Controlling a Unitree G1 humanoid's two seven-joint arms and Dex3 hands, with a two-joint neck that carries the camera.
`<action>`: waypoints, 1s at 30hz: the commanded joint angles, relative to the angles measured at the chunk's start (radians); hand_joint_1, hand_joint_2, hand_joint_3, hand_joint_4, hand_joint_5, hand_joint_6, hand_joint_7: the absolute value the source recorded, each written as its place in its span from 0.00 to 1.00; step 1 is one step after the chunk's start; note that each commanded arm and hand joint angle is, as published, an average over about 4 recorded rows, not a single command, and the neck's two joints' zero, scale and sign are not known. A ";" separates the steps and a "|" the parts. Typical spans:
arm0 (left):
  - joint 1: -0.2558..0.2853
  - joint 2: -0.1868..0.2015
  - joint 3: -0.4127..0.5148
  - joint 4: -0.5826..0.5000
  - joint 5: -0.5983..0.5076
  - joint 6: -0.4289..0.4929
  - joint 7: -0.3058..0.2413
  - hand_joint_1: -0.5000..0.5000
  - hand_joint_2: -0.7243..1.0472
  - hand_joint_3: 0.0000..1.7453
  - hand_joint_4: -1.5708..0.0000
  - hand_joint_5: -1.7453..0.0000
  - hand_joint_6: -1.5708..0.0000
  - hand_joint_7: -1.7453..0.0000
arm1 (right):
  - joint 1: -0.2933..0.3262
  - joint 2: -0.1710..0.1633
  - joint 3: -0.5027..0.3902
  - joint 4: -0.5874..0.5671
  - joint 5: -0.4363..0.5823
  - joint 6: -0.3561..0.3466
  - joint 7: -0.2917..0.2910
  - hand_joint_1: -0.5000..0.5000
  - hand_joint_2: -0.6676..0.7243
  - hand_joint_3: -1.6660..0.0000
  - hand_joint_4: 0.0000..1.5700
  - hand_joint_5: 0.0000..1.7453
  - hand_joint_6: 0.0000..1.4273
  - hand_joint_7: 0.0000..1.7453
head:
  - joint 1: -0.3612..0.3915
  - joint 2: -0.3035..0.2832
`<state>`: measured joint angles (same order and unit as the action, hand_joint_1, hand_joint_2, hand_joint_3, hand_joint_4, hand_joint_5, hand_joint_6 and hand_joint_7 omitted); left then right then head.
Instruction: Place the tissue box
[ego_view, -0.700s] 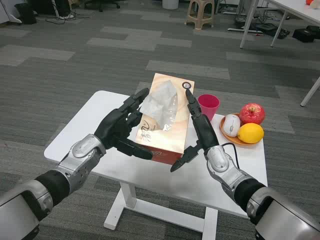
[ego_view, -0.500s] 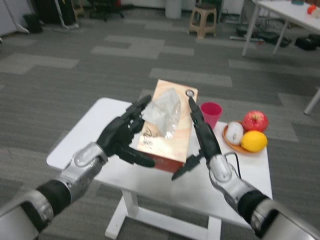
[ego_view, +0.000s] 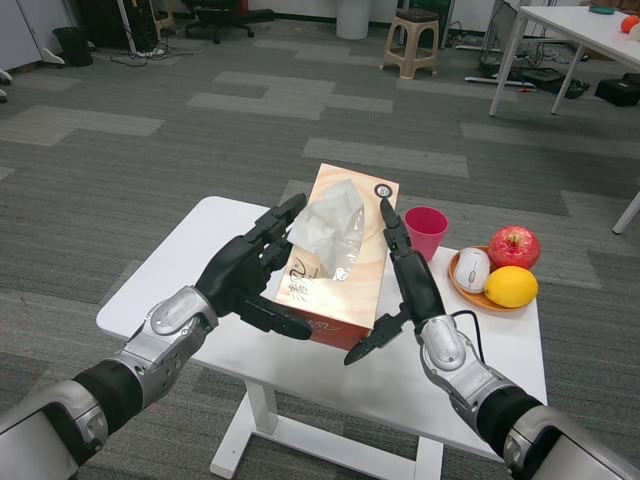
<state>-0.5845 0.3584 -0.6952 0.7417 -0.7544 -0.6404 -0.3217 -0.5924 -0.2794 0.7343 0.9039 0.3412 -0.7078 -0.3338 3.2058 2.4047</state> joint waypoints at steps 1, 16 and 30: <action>0.008 -0.039 -0.029 -0.033 0.039 -0.001 -0.043 1.00 0.60 0.00 1.00 1.00 1.00 1.00 | -0.030 0.025 -0.006 -0.037 0.001 -0.027 0.003 0.17 0.18 0.83 0.00 0.00 0.00 0.00 | 0.000 -0.001; 0.008 -0.039 -0.036 -0.004 0.040 0.002 -0.044 1.00 0.60 0.00 1.00 1.00 1.00 1.00 | -0.031 0.032 0.019 0.014 0.002 -0.025 0.003 0.17 0.18 0.82 0.00 0.00 0.00 0.00 | 0.001 -0.009; 0.007 -0.038 -0.062 0.069 0.041 0.004 -0.044 1.00 0.60 0.00 1.00 1.00 1.00 1.00 | -0.072 0.039 0.065 0.136 0.004 -0.022 0.002 0.12 0.18 0.81 0.00 0.00 0.00 0.00 | -0.005 -0.019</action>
<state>-0.5796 0.3512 -0.7310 0.8110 -0.7350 -0.6375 -0.3225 -0.6144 -0.2554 0.7982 1.0345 0.3401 -0.7129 -0.3302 3.2008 2.3865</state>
